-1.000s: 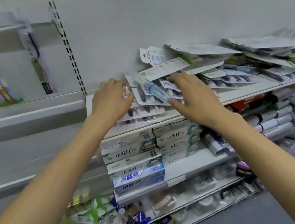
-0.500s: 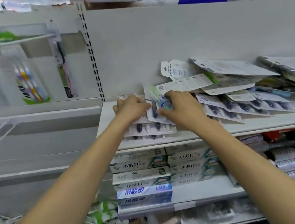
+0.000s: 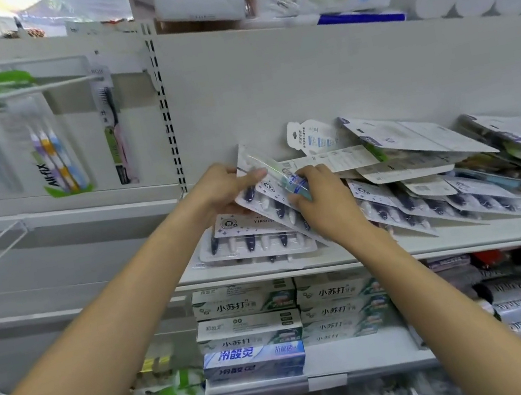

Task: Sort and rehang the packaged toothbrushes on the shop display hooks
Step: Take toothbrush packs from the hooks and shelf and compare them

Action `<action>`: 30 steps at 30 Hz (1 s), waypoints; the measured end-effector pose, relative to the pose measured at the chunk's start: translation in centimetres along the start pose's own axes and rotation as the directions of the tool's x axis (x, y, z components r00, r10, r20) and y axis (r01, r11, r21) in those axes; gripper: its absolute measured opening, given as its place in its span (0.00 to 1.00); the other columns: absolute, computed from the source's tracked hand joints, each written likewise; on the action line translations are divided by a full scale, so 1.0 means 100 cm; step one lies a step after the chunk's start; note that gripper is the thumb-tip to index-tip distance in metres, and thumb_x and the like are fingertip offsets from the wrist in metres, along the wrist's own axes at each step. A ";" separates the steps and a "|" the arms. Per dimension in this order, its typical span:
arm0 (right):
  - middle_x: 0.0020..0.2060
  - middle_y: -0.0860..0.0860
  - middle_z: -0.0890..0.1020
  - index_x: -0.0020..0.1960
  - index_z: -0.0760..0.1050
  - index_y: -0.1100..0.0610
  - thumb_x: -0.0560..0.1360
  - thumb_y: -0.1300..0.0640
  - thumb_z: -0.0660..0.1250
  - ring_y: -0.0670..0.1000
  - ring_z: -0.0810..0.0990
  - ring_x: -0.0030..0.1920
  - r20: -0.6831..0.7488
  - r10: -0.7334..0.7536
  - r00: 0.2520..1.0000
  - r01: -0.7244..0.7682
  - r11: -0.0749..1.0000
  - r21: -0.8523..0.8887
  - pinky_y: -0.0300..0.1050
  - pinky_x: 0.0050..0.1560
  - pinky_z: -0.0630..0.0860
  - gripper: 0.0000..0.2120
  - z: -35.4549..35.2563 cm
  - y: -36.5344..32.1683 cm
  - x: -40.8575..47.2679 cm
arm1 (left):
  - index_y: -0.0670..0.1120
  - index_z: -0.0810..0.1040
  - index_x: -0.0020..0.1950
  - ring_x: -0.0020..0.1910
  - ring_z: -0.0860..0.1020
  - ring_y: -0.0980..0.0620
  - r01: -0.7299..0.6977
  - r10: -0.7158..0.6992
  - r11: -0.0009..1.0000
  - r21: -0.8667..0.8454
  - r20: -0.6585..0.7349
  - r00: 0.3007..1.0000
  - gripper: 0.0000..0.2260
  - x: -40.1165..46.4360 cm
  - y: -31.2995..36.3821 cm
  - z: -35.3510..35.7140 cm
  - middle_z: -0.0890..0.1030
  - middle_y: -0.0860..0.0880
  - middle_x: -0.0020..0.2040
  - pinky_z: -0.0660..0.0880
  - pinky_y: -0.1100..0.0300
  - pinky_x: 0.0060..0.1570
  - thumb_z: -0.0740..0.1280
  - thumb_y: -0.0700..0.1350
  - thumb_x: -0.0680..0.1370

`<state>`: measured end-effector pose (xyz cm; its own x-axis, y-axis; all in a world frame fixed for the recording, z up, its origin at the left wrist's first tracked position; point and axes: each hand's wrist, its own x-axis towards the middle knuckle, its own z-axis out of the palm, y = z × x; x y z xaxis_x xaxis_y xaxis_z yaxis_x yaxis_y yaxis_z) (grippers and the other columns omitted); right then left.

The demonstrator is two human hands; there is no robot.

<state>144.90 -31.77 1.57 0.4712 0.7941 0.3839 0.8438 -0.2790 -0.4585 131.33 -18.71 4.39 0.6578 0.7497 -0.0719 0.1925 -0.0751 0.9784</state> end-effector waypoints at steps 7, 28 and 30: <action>0.51 0.54 0.79 0.61 0.70 0.57 0.79 0.57 0.65 0.58 0.79 0.48 0.004 0.056 0.998 -0.056 0.992 0.117 0.55 0.49 0.76 0.13 0.002 0.009 -0.002 | 0.44 0.81 0.53 0.47 0.85 0.44 0.013 -0.021 0.999 -0.049 -0.169 0.985 0.11 -0.005 -0.002 -0.016 0.86 0.43 0.48 0.83 0.55 0.37 0.71 0.34 0.73; 0.49 0.53 0.78 0.57 0.71 0.54 0.80 0.54 0.67 0.52 0.76 0.45 -0.080 0.034 0.996 -0.009 0.957 0.290 0.48 0.41 0.72 0.09 0.018 0.006 -0.003 | 0.49 0.81 0.55 0.44 0.86 0.47 -0.307 0.098 0.906 -0.291 -0.562 0.821 0.09 -0.067 -0.029 -0.093 0.87 0.44 0.49 0.84 0.49 0.46 0.73 0.40 0.76; 0.49 0.52 0.79 0.59 0.73 0.55 0.82 0.50 0.64 0.53 0.77 0.47 -0.089 0.003 0.996 0.024 0.956 0.294 0.49 0.44 0.72 0.11 0.021 0.000 -0.004 | 0.47 0.82 0.56 0.44 0.86 0.48 -0.318 0.107 0.901 -0.295 -0.558 0.823 0.09 -0.074 -0.036 -0.101 0.87 0.45 0.47 0.84 0.53 0.44 0.73 0.43 0.77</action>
<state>144.15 -30.90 -0.26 0.4947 0.7418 0.4527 0.7419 -0.0892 -0.6646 118.42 -17.32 3.35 0.1560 0.9757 0.1539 -0.2507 -0.1116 0.9616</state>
